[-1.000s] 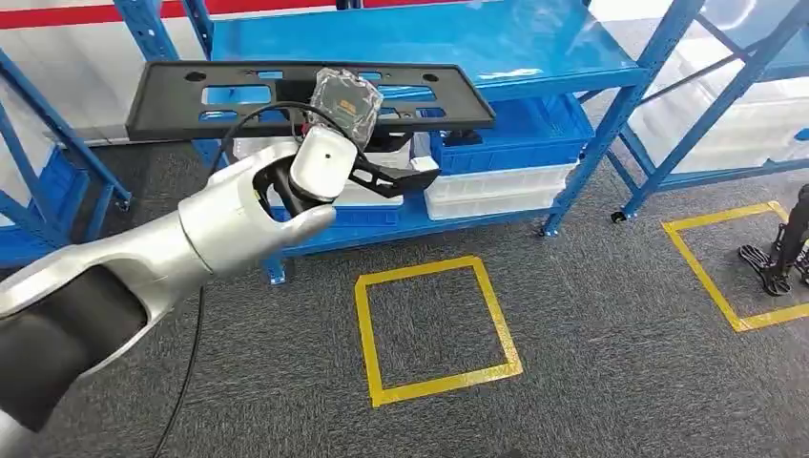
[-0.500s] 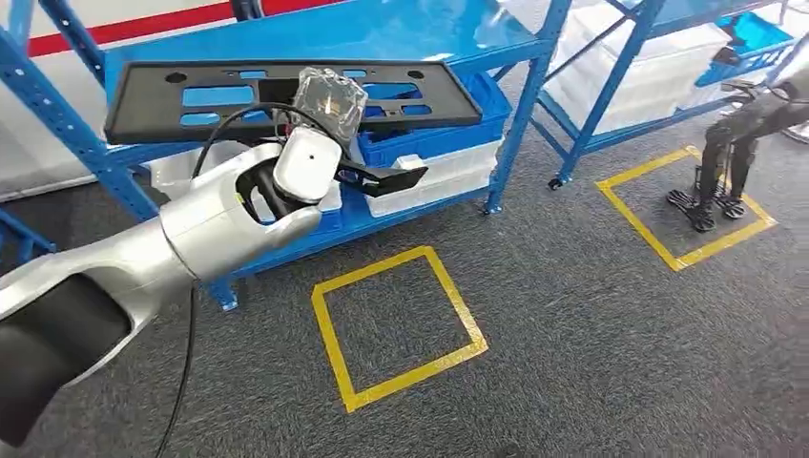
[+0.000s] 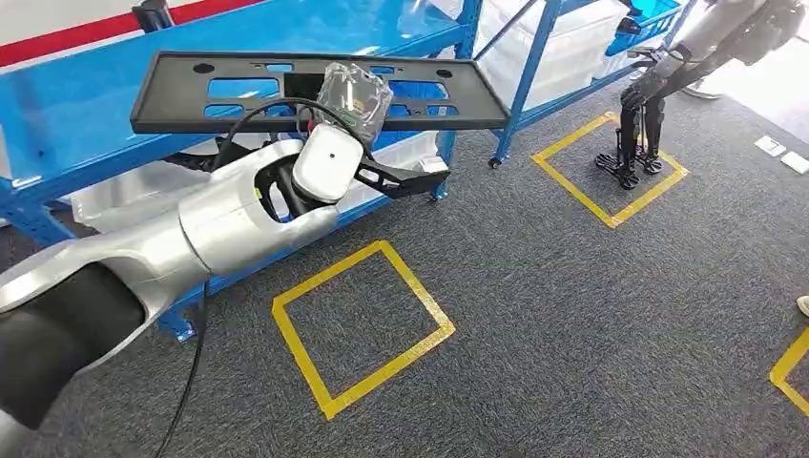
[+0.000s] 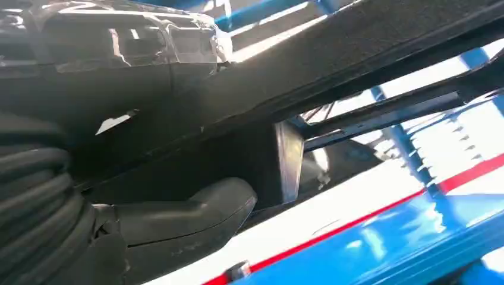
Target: Take the parts from the cabinet and place them on the table.
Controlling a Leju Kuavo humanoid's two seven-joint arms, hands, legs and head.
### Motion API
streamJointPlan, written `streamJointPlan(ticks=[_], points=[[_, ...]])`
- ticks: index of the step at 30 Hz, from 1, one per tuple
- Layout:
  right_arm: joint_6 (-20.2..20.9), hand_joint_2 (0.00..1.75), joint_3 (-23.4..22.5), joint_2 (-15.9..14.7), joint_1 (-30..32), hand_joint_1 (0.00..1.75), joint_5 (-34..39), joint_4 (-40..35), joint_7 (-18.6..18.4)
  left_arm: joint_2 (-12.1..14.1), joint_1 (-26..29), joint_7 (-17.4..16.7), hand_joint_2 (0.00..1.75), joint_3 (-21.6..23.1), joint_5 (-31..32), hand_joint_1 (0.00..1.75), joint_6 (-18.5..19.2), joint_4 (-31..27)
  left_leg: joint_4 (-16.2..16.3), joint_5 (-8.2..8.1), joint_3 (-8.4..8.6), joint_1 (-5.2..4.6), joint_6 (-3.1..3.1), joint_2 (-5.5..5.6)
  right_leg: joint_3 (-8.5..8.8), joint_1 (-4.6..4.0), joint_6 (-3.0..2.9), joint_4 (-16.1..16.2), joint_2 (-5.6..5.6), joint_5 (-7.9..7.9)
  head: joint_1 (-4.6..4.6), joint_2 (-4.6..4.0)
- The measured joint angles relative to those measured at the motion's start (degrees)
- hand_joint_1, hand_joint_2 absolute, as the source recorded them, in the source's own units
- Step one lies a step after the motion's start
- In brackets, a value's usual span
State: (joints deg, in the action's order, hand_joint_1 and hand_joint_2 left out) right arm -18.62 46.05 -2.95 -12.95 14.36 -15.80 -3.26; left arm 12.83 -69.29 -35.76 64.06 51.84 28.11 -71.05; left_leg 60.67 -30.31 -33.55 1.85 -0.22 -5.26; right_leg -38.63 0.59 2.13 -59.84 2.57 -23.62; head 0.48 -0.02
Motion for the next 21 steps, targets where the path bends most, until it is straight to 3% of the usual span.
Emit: streamJointPlan(ticks=[1,5,6,7,9,10,11,12,13,14,15,16,18,19,20,21], points=[[-0.02,1.75,-0.13,-0.02,-0.15,0.00,0.04,0.00,0.02,0.04,-0.10,0.00,1.75,-0.02,0.11,1.75,0.00,-0.33,-0.10,-0.17,-0.18,-0.34,-0.33,-0.55,0.79,-0.82,-0.30,0.77,0.68,-1.03,0.11,0.00],[-0.57,1.75,-0.52,-0.57,0.73,0.00,0.94,0.04,0.98,0.04,0.03,0.00,1.75,0.13,0.99,1.75,0.55,-2.08,-1.26,-0.27,1.07,-0.21,-1.73,-2.22,1.11,-1.16,-1.84,1.92,-1.16,-0.81,-0.11,0.00],[-0.72,1.75,-0.70,-0.63,1.11,0.00,1.27,0.07,1.16,0.15,0.05,0.00,1.75,0.02,1.31,1.75,0.90,-2.83,-0.65,-1.19,0.97,0.22,-1.82,1.16,1.72,-0.81,-2.17,2.63,-1.24,-0.55,-0.39,0.00],[-0.83,1.75,-0.81,-0.63,1.15,0.00,1.29,0.09,1.22,0.22,-0.09,0.00,1.75,0.04,1.72,1.75,1.22,-3.73,1.57,-2.61,-0.20,0.22,-1.51,4.88,2.04,-0.76,-2.40,2.99,-1.52,-0.56,-0.81,0.00],[-0.94,1.75,-1.05,-0.87,0.98,0.00,1.42,0.22,1.49,0.48,0.05,0.00,1.75,0.09,2.41,1.75,1.79,-5.19,10.34,-6.37,-4.92,-0.30,-1.24,6.07,2.15,-0.96,-3.34,2.85,-2.44,-0.80,-1.33,0.00],[-0.94,1.75,-1.16,-0.87,0.99,0.00,1.44,0.24,1.62,0.59,0.26,0.00,1.75,0.04,2.65,1.75,1.84,-5.62,13.87,-7.32,-7.23,-0.44,-1.26,6.01,2.18,-1.14,-3.53,2.69,-3.19,-0.94,-1.44,0.00],[-0.96,1.75,-1.27,-0.85,1.06,0.00,1.62,0.24,1.79,0.74,0.44,0.00,1.75,0.00,2.97,1.75,1.88,-6.21,15.75,-7.16,-8.83,-0.45,-1.23,5.82,2.17,-1.24,-3.65,2.44,-3.94,-1.12,-1.62,0.00],[-1.01,1.75,-1.29,-0.85,1.24,0.00,1.77,0.26,1.81,0.81,0.49,0.00,1.75,-0.04,3.04,1.75,1.90,-6.76,14.72,-5.38,-8.96,-0.45,-1.17,5.63,2.17,-1.26,-3.62,2.17,-4.72,-1.34,-1.64,0.00],[-1.05,1.75,-1.31,-0.87,1.34,0.00,1.81,0.28,1.81,0.90,0.47,0.00,1.75,-0.22,3.08,1.75,1.88,-7.35,11.43,-2.45,-7.89,-0.42,-1.08,5.69,2.18,-1.23,-3.49,1.66,-5.54,-1.69,-1.77,0.00],[-1.09,1.75,-1.38,-0.87,1.35,0.00,1.84,0.31,1.84,1.09,0.41,0.00,1.75,-0.50,3.13,1.75,1.86,-7.88,6.77,0.81,-5.99,-0.30,-1.02,6.69,2.17,-1.14,-3.24,1.02,-6.37,-2.15,-2.01,0.00],[-1.16,1.75,-1.55,-0.90,1.32,0.00,1.84,0.31,1.99,1.20,0.32,0.00,1.75,-0.94,3.17,1.75,1.66,-8.75,2.41,2.91,-4.45,0.06,-0.87,9.82,1.88,-0.94,-2.92,0.18,-7.08,-2.73,-2.47,0.00],[-1.25,1.75,-1.77,-0.92,1.10,0.00,1.84,0.35,2.08,1.31,0.26,0.00,1.75,-1.12,3.17,1.75,1.27,-9.09,2.18,1.86,-3.91,0.42,-0.89,12.08,1.39,-1.10,-2.53,-0.42,-7.62,-2.97,-2.36,0.00],[-1.25,1.75,-1.84,-0.94,0.88,0.00,1.81,0.37,2.14,1.31,0.28,0.00,1.75,-1.27,2.99,1.75,0.57,-9.73,1.63,1.78,-3.61,-0.07,-0.76,10.77,1.01,-0.35,-1.92,-0.55,-9.08,-2.92,-2.14,0.00],[-1.25,1.75,-1.84,-0.94,0.96,0.00,1.81,0.37,2.14,1.46,0.22,0.00,1.75,-1.37,2.93,1.75,0.39,-9.84,1.61,1.68,-3.44,-0.30,-0.34,9.96,1.00,-0.14,-1.46,-0.24,-9.85,-2.75,-2.32,0.00],[-1.29,1.75,-1.86,-0.94,1.09,0.00,1.82,0.37,2.14,1.46,0.11,0.00,1.75,-1.44,2.84,1.75,-0.02,-9.99,1.06,1.83,-3.06,0.10,-0.03,8.94,0.97,-0.30,-1.14,-0.08,-10.81,-2.72,-2.49,0.00],[-1.33,1.75,-1.88,-0.96,1.30,0.00,1.82,0.35,2.14,1.42,0.04,0.00,1.75,-1.51,2.80,1.75,-0.22,-10.28,0.62,1.93,-2.50,0.25,0.18,8.04,0.92,-0.43,-0.97,-0.38,-9.53,-3.07,-2.60,0.00]])
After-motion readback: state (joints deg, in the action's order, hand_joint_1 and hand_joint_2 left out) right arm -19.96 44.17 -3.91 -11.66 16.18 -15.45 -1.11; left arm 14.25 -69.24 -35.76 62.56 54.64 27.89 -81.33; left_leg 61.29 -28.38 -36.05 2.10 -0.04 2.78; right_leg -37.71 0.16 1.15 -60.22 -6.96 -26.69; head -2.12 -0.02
